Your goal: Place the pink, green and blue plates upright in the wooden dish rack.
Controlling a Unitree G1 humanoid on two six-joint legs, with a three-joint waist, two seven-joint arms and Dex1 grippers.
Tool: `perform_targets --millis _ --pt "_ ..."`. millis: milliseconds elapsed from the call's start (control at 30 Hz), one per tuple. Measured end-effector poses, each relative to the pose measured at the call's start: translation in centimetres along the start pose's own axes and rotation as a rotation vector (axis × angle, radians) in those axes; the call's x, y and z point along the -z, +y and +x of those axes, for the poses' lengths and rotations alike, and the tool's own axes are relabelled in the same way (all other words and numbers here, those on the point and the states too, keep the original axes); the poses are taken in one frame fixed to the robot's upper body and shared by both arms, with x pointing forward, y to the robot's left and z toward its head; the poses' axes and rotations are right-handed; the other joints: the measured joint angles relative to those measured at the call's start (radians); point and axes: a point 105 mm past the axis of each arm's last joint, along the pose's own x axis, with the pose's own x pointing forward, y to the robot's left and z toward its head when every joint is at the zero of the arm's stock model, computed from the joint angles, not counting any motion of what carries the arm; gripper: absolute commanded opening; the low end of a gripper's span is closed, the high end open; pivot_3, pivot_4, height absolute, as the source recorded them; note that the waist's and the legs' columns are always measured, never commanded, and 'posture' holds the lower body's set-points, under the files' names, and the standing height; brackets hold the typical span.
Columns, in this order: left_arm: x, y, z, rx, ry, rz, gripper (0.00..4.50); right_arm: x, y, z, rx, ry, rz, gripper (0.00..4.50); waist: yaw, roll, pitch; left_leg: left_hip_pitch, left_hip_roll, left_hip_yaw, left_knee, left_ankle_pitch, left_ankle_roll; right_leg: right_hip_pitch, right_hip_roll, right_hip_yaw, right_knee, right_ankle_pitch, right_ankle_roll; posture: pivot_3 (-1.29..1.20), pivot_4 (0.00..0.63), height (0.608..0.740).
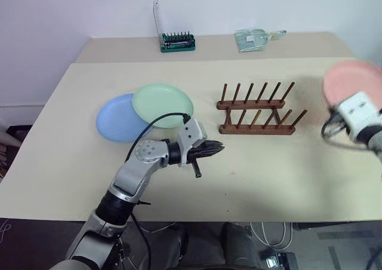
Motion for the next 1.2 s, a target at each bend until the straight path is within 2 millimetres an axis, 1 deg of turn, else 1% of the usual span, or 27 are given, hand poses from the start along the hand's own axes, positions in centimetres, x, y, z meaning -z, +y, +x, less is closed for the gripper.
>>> perform_targets --millis 33,67,100,133,167,200,267,333,467,600,733,800,900,1067,1167,1200 --pt "0.0 0.1 -0.2 -0.005 0.004 0.002 0.30 -3.0 -0.2 -0.3 -0.034 -0.109 0.102 0.04 0.003 0.000 0.000 0.000 0.001 0.000 0.000 0.000 0.000 0.000 0.000 0.000 0.000 0.000 0.000 0.00 0.150 0.738" --pt "0.1 0.2 -0.3 -0.010 0.007 0.003 0.30 -6.2 -0.1 -1.1 -0.090 -0.226 0.182 0.04 0.008 0.000 0.000 0.000 0.002 -0.001 -0.001 0.000 0.001 0.000 0.001 -0.001 0.000 0.000 0.000 0.00 0.150 0.738" --pt "0.2 0.3 -0.4 -0.012 0.011 0.003 0.30 -8.9 0.1 -1.9 -0.150 -0.332 0.245 0.04 0.009 -0.002 0.000 0.000 0.002 -0.003 -0.001 -0.001 0.000 0.000 0.002 -0.002 -0.001 0.000 -0.001 0.00 0.150 0.738" --pt "0.2 0.4 -0.4 -0.013 0.012 0.002 0.30 -10.6 0.3 -2.5 -0.202 -0.402 0.301 0.04 0.012 -0.004 0.000 0.000 0.002 -0.004 -0.001 -0.001 0.000 0.001 0.002 -0.003 -0.001 0.000 -0.001 0.00 0.150 0.738" --pt "0.3 0.4 -0.4 -0.015 0.013 0.000 0.30 -11.7 0.5 -3.0 -0.257 -0.457 0.385 0.04 0.014 -0.007 -0.001 0.000 0.002 -0.004 -0.001 -0.001 0.000 0.002 0.001 -0.004 -0.002 0.000 -0.001 0.00 0.150 0.738" --pt "0.3 0.4 -0.4 -0.016 0.012 0.000 0.30 -12.2 0.6 -3.4 -0.321 -0.487 0.470 0.04 0.018 -0.009 0.000 -0.001 0.001 -0.004 0.000 -0.001 0.000 0.003 0.001 -0.004 -0.003 0.001 -0.002 0.00 0.150 0.738" --pt "0.4 0.6 -0.6 -0.024 0.014 -0.005 0.30 -11.8 1.4 -3.7 -0.442 -0.479 0.602 0.04 0.019 -0.010 0.000 -0.001 0.000 -0.002 0.001 -0.003 0.004 0.003 0.000 -0.003 -0.005 0.001 -0.003 0.00 0.150 0.738" --pt "0.3 0.8 -0.6 -0.028 0.013 -0.006 0.30 -11.3 2.2 -3.6 -0.516 -0.449 0.681 0.04 0.014 -0.010 0.000 -0.001 0.001 -0.001 0.001 -0.004 0.005 0.002 0.000 -0.003 -0.004 0.001 -0.003 0.00 0.150 0.738" --pt "0.2 0.8 -0.5 -0.027 0.009 -0.003 0.30 -10.1 2.5 -3.0 -0.538 -0.385 0.780 0.04 0.008 -0.009 0.000 -0.001 0.002 -0.001 0.000 -0.003 0.003 0.000 0.000 -0.003 -0.002 0.001 -0.002 0.00 0.150 0.738" --pt "0.3 0.8 -0.6 -0.029 0.011 -0.004 0.30 -9.7 3.4 -2.9 -0.583 -0.374 0.878 0.04 0.008 -0.008 -0.001 -0.001 0.002 0.000 0.000 -0.003 0.003 -0.001 0.001 -0.003 -0.001 0.001 -0.002 0.00 0.150 0.738" --pt "0.3 0.8 -0.6 -0.034 0.013 -0.004 0.30 -9.0 4.1 -2.7 -0.595 -0.346 0.936 0.04 0.011 -0.008 -0.001 -0.001 0.002 0.000 0.000 -0.002 0.002 0.000 0.000 -0.003 -0.002 0.001 -0.002 0.00 0.150 0.738" --pt "0.3 0.8 -0.6 -0.033 0.012 -0.004 0.30 -8.2 4.4 -2.6 -0.585 -0.321 0.957 0.04 0.010 -0.008 -0.001 -0.001 0.002 0.001 0.000 -0.002 0.002 0.000 0.000 -0.002 -0.002 0.001 -0.002 0.00 0.150 0.738" --pt "0.3 0.8 -0.6 -0.031 0.011 -0.004 0.30 -7.4 4.2 -2.0 -0.538 -0.282 0.969 0.04 0.008 -0.008 -0.001 -0.001 0.002 0.001 0.000 -0.002 0.001 -0.001 0.001 -0.002 -0.002 0.001 -0.002 0.00 0.150 0.738" --pt "0.3 0.8 -0.6 -0.026 0.011 -0.003 0.30 -6.7 3.7 -1.6 -0.503 -0.284 0.993 0.04 0.008 -0.008 -0.001 -0.001 0.002 0.001 0.000 -0.002 0.001 0.000 0.001 -0.002 -0.001 0.002 -0.002 0.00 0.150 0.738" --pt "0.3 0.8 -0.6 -0.026 0.011 -0.002 0.30 -6.4 3.6 -1.4 -0.499 -0.274 1.010 1.00 0.008 -0.008 -0.001 -0.001 0.002 0.001 0.000 -0.002 0.002 0.000 0.001 -0.002 -0.001 0.002 -0.002 0.00 0.150 0.738" --pt "0.2 0.7 -0.6 -0.026 0.011 -0.001 0.30 -6.1 3.8 -1.2 -0.499 -0.261 1.017 1.50 0.008 -0.008 -0.001 -0.001 0.002 0.001 0.000 -0.002 0.002 0.000 0.001 -0.002 -0.001 0.002 -0.002 0.00 0.150 0.738"
